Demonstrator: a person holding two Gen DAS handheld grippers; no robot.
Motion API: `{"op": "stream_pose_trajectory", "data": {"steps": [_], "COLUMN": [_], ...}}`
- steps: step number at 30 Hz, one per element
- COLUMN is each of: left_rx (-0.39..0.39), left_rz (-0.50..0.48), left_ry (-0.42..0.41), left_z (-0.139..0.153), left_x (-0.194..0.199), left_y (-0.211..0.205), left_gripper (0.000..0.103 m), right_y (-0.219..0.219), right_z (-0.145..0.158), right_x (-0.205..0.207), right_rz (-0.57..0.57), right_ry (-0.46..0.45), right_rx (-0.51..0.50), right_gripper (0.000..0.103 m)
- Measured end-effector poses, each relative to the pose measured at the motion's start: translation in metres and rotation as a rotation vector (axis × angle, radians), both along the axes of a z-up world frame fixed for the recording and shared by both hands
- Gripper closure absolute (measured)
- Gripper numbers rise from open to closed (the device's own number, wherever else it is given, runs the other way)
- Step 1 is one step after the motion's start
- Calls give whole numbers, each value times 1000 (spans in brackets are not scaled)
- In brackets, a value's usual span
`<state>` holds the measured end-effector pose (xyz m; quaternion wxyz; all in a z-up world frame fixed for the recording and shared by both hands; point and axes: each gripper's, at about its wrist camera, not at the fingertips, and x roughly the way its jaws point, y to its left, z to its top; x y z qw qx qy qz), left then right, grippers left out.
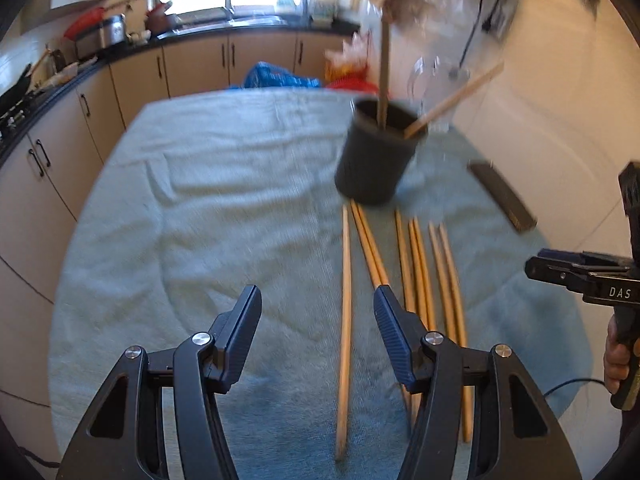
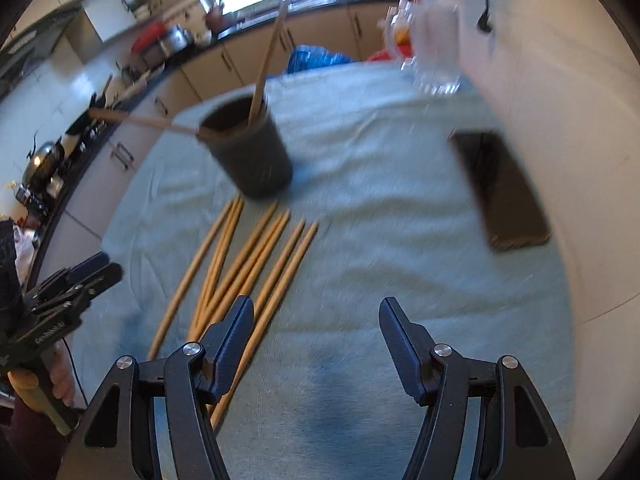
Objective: Organize utensils
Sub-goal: 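Close the left tool on a chopstick while the right tool grasps another, then raise the left tool's chopstick upright over the holder while the right tool raises its own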
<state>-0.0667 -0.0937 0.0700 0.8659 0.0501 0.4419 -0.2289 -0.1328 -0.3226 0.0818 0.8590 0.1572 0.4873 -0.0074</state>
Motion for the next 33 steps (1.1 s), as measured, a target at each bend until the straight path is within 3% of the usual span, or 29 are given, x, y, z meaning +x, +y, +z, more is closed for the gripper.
{"op": "stream_pose_trajectory", "data": {"steps": [3,7,15,19,27,33], "left_rx": [52,122,149,114,69,95], "left_rz": [-33,-54,-34,11,90,86], "left_ry": [30,61,90,137,287,273], "left_z": [-18,-39,-55,-55,-52,-53], "left_x": [4,11,22,28,28,50], "left_y": [-19,-34,-41,-31,-8,-17], "left_gripper": [52,72,96,96,96,95], "right_y": [11,24,38,41,29,15], "right_z": [-19,-36,-57,-58,-57,-56], "right_x": [7,22,50,57,51,55], "right_rz": [16,33,29,29,72,42], "right_ry": [22,49,80,85,151,179], "right_rx": [17,19,-41,-105,-136,-97], "right_gripper": [46,55,68,87,90,90]}}
